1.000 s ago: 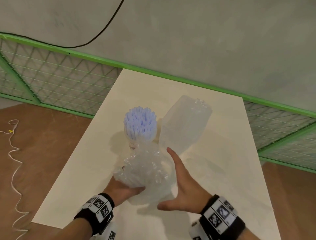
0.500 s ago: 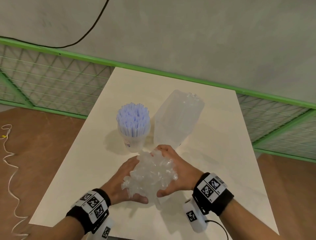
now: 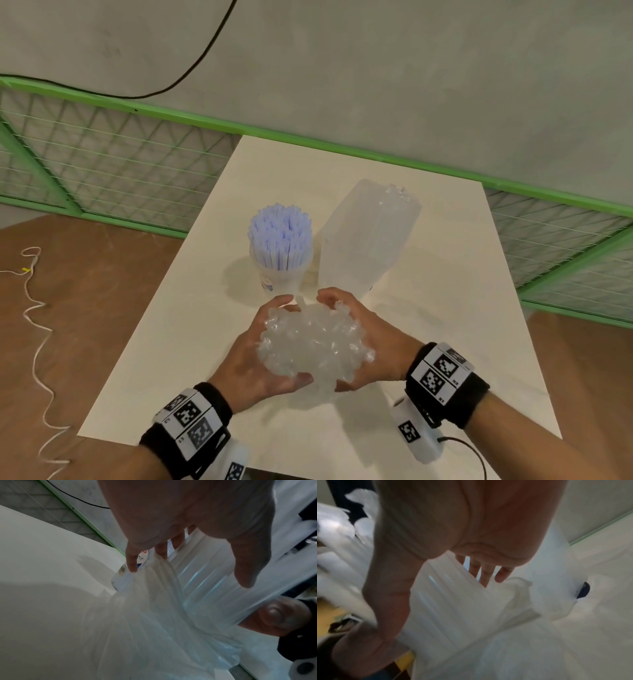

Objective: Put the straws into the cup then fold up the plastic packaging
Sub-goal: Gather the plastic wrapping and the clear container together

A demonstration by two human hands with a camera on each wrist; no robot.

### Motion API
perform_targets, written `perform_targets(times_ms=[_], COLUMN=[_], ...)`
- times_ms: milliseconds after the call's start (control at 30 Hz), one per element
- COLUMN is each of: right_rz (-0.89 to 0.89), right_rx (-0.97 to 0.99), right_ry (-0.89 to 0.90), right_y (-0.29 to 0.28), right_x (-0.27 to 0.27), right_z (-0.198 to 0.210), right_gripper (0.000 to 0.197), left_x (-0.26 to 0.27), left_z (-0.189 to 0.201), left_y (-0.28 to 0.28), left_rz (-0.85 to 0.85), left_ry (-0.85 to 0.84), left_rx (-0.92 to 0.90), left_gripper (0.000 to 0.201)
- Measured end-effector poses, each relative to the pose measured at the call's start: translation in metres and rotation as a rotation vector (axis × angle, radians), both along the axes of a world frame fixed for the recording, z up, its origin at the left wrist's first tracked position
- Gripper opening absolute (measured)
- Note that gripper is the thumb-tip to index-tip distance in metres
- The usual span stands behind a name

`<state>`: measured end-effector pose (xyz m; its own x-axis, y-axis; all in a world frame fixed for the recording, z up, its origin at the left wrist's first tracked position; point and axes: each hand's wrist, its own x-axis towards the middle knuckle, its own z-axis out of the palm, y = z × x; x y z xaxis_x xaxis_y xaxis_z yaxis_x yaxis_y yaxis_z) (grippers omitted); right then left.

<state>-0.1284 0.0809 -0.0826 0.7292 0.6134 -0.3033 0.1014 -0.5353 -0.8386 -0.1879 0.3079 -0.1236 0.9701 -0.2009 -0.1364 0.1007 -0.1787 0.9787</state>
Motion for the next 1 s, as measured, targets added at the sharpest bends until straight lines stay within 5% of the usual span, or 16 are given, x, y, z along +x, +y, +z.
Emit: perform_targets(times_ms=[167, 433, 833, 1000], right_rz=[-0.018, -0.169, -0.163, -0.182], right_rx=[0.009, 0.021, 0.038, -0.012], right_ry=[-0.056, -0.192, -0.345, -0.278], right_y=[-0.010, 0.007, 0.027, 0.037], right_x=[-0.011, -0.031, -0.009, 0.002], right_z=[-0.010, -0.030, 0.001, -0.013], right_gripper=[0.138, 0.146, 0.101, 0.098], left_x=[0.006, 0.006, 0.012, 0.014], left_z=[0.008, 0.006, 0.038, 0.024], left_y=[-0.003, -0.009, 0.010, 0.000], left_rz=[0.041, -0.005, -0.277, 0.010], left_ry=[-0.134, -0.095, 0.024, 0.001], left_rx=[0.050, 0.036, -0.093, -0.163], left_gripper=[0.095, 0.094, 0.111, 0.093])
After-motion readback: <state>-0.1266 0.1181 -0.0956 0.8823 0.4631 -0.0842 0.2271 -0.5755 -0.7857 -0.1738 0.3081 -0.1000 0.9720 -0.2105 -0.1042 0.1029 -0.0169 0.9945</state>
